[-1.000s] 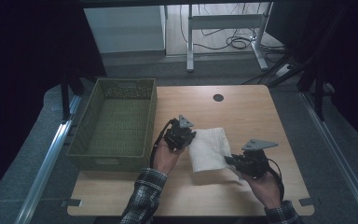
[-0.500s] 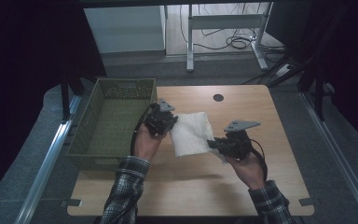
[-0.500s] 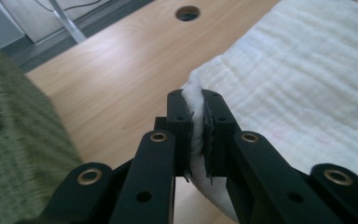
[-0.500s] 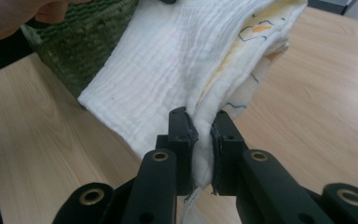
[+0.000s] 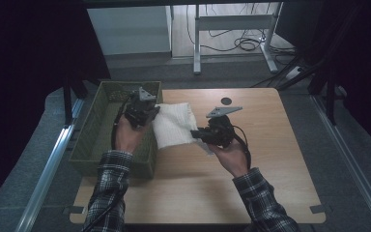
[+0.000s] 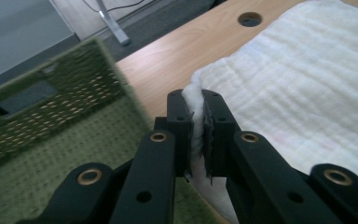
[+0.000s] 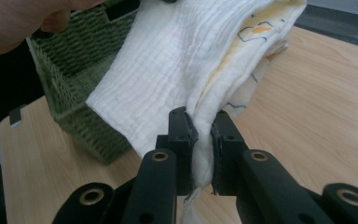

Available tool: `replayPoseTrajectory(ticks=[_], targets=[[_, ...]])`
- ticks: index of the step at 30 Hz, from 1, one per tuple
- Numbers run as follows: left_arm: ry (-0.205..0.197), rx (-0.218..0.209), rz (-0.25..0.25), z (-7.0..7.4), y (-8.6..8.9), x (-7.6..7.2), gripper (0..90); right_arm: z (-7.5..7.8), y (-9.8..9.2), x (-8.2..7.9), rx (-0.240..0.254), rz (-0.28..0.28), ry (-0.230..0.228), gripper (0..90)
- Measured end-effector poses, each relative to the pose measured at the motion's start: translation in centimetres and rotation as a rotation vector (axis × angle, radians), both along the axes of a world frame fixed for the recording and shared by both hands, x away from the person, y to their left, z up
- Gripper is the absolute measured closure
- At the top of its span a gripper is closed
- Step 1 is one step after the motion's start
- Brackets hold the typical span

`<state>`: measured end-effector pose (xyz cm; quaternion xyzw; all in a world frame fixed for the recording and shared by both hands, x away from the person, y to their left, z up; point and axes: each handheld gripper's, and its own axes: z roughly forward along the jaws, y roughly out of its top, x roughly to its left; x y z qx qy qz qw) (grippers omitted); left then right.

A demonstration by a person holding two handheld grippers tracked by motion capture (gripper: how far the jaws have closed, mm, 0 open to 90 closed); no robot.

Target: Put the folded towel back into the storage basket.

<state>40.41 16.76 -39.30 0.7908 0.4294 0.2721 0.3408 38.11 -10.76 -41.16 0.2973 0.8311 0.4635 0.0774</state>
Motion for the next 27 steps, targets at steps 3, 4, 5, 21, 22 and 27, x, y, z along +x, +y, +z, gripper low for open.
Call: replayPoseTrajectory(ticks=[3, 4, 5, 21, 22, 27], targets=[[-0.004, -0.002, 0.027, 0.3, 1.4, 0.1, 83.1, 0.3, 1.6, 0.6, 0.010, 0.014, 0.004, 80.8], [-0.004, 0.001, 0.035, 0.4, 1.9, 0.2, 83.1, 0.4, 2.1, 0.8, 0.012, 0.017, 0.006, 80.8], [-0.006, 0.004, 0.043, 0.4, 2.4, 0.2, 83.1, 0.4, 2.6, 0.9, 0.015, 0.020, 0.009, 80.8], [0.002, 0.032, 0.159, 0.1, 9.6, 0.3, 83.1, 0.3, 11.1, 2.1, 0.015, 0.077, 0.004, 80.7], [0.003, 0.034, 0.164, 0.1, 9.9, 0.3, 83.1, 0.3, 11.7, 2.1, 0.015, 0.082, 0.000, 80.6], [0.019, 0.058, 0.191, -0.7, 11.8, 0.4, 83.0, 0.0, 14.2, 2.1, -0.004, 0.099, -0.006, 80.5]])
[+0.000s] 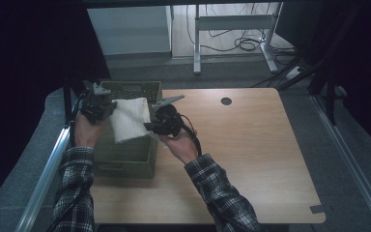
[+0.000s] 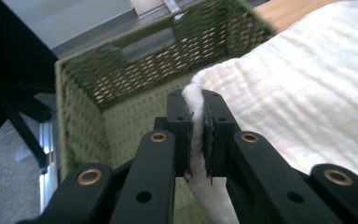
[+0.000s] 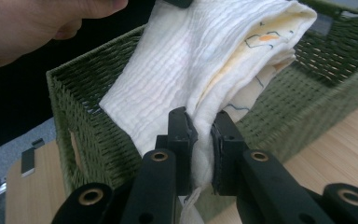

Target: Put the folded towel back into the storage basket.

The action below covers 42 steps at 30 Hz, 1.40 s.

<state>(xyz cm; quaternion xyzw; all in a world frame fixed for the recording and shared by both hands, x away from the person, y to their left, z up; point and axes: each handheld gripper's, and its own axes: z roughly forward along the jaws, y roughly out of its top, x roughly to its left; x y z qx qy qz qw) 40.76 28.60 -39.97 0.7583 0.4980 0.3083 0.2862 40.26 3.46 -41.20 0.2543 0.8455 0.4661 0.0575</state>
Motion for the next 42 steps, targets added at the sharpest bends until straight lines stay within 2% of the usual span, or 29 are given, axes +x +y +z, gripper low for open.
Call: replayPoseTrajectory(ticks=[9, 15, 22, 32, 42], targets=[[0.040, 0.043, 0.018, -1.4, 2.0, 0.8, 82.9, -1.6, 3.3, 0.6, -0.047, 0.000, 0.002, 79.9], [0.073, 0.089, 0.026, -2.6, 2.3, 1.7, 83.0, -2.5, 4.6, 1.2, -0.085, -0.015, 0.006, 79.5], [0.101, 0.122, 0.036, -3.1, 2.9, 2.2, 83.0, -3.0, 6.1, 1.6, -0.107, -0.017, 0.006, 79.1], [0.162, 0.167, 0.037, -5.2, 3.1, 3.4, 82.9, -3.8, 7.5, 2.2, -0.190, -0.029, -0.004, 77.6], [0.204, 0.197, 0.020, -6.8, 3.1, 4.4, 82.8, -4.5, 9.2, 2.6, -0.278, -0.027, -0.025, 77.0]])
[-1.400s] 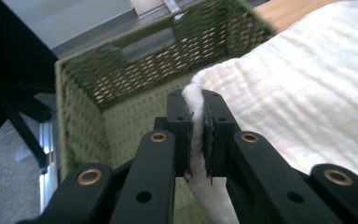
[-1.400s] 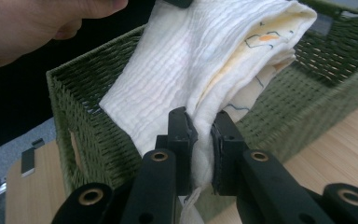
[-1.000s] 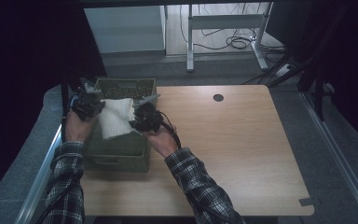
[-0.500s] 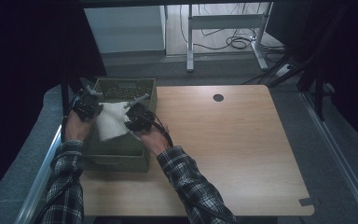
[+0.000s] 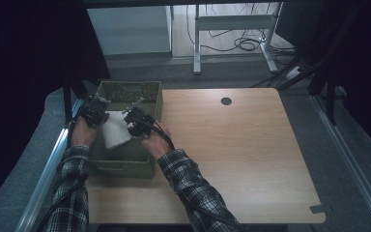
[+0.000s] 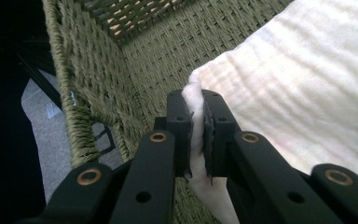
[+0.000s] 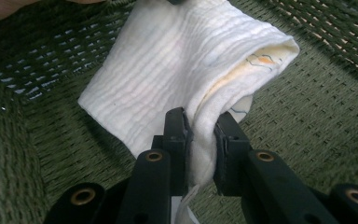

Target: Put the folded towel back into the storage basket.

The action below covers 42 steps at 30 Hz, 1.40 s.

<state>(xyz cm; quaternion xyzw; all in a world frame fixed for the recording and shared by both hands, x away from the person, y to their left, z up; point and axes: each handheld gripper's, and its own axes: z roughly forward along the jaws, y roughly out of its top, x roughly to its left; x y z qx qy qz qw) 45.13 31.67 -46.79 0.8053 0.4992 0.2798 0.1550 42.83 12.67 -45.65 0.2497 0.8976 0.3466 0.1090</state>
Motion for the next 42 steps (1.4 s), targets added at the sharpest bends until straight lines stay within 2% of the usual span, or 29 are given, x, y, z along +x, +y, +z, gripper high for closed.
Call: replayPoseTrajectory(ticks=[6, 10, 12, 15, 16, 18, 21, 24, 28, 34, 36, 42], targets=[[0.046, 0.019, -0.005, -1.0, -0.2, 0.8, 82.5, -0.5, 0.5, 0.0, -0.044, -0.003, -0.015, 70.4], [0.079, 0.017, -0.014, -1.8, -0.6, 1.5, 80.9, -0.6, 0.3, 0.1, -0.056, -0.007, -0.019, 66.1], [0.078, 0.047, -0.014, -1.9, -0.8, 1.6, 78.9, -0.5, 0.1, 0.1, -0.056, -0.014, -0.020, 65.1], [0.063, 0.028, 0.008, -1.7, -0.7, 1.7, 67.2, -0.4, -0.3, 0.1, -0.050, -0.015, -0.024, 64.6], [0.062, 0.031, 0.014, -1.7, -0.7, 1.8, 62.5, -0.4, -0.4, 0.1, -0.049, -0.016, -0.026, 64.3], [0.050, 0.063, 0.033, -1.7, -0.8, 1.8, 54.5, -0.3, -0.6, 0.0, -0.041, -0.014, -0.028, 63.9], [0.031, 0.066, 0.052, -1.5, -0.9, 1.7, 46.8, -0.2, -1.0, -0.2, -0.026, -0.009, -0.033, 62.2], [0.015, 0.036, 0.058, -1.2, -1.0, 1.5, 40.9, 0.0, -1.7, -0.3, -0.007, -0.008, -0.034, 59.6], [0.002, -0.047, 0.067, -0.8, -1.2, 1.2, 33.7, 0.3, -2.9, -0.6, 0.028, -0.011, -0.030, 56.3], [-0.025, -0.126, 0.070, -0.4, -2.0, 0.5, 25.5, 0.8, -5.0, -1.1, 0.072, -0.010, -0.051, 48.9], [-0.042, -0.180, 0.071, -0.1, -2.3, 0.1, 22.6, 0.9, -5.7, -1.3, 0.082, -0.008, -0.060, 46.1], [-0.069, -0.262, 0.059, 0.6, -2.9, -1.0, 16.0, 1.5, -7.9, -2.0, 0.102, -0.009, -0.084, 37.4]])
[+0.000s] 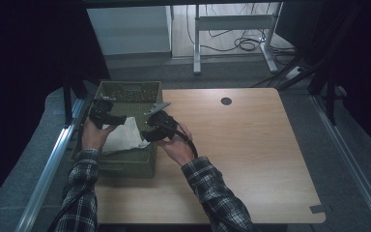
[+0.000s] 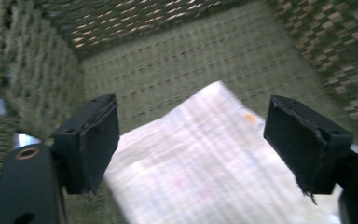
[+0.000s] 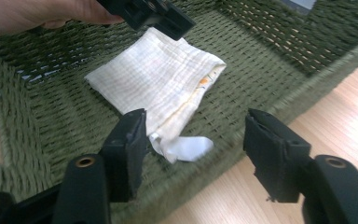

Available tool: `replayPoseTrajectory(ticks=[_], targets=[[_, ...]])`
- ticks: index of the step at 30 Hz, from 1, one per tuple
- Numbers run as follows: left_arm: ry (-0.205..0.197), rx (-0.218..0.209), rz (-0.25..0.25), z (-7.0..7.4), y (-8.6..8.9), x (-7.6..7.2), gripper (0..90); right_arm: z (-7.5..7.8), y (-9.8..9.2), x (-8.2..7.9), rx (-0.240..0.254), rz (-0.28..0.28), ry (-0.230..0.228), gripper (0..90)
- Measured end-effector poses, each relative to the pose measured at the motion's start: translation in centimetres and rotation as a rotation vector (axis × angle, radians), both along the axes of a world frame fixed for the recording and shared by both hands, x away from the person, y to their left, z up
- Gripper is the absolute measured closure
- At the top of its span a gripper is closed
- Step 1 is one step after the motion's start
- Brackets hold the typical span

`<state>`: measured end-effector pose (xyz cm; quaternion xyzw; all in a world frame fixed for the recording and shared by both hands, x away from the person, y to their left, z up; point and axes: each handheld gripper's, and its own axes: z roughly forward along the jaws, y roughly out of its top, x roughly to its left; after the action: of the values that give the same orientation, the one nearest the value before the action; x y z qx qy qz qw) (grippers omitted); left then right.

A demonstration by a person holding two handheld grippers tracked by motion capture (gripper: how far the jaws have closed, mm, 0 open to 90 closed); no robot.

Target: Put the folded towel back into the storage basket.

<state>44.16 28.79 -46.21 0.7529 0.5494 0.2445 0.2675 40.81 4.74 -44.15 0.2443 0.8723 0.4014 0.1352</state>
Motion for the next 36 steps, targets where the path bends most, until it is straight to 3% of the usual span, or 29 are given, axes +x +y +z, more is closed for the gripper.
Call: replayPoseTrajectory(ticks=[7, 13, 21, 30, 36], targets=[[-0.051, -0.070, -0.040, 0.9, -1.5, -1.9, 8.6, 0.3, -2.8, -0.8, 0.010, -0.003, -0.029, 28.0], [-0.107, -0.142, -0.121, 1.9, -4.0, -4.5, 4.1, 0.0, -5.6, -1.4, 0.007, -0.019, -0.037, 24.3], [-0.154, -0.163, -0.237, 2.5, -8.3, -7.7, 1.4, -0.8, -10.0, -2.4, 0.016, -0.055, -0.032, 21.3], [-0.198, -0.184, -0.348, 1.9, -13.9, -11.0, 1.0, -2.2, -15.2, -4.1, 0.021, -0.113, -0.020, 19.8], [-0.190, -0.200, -0.423, -0.7, -18.0, -13.0, 0.3, -3.8, -18.4, -5.5, 0.032, -0.150, -0.007, 18.6]])
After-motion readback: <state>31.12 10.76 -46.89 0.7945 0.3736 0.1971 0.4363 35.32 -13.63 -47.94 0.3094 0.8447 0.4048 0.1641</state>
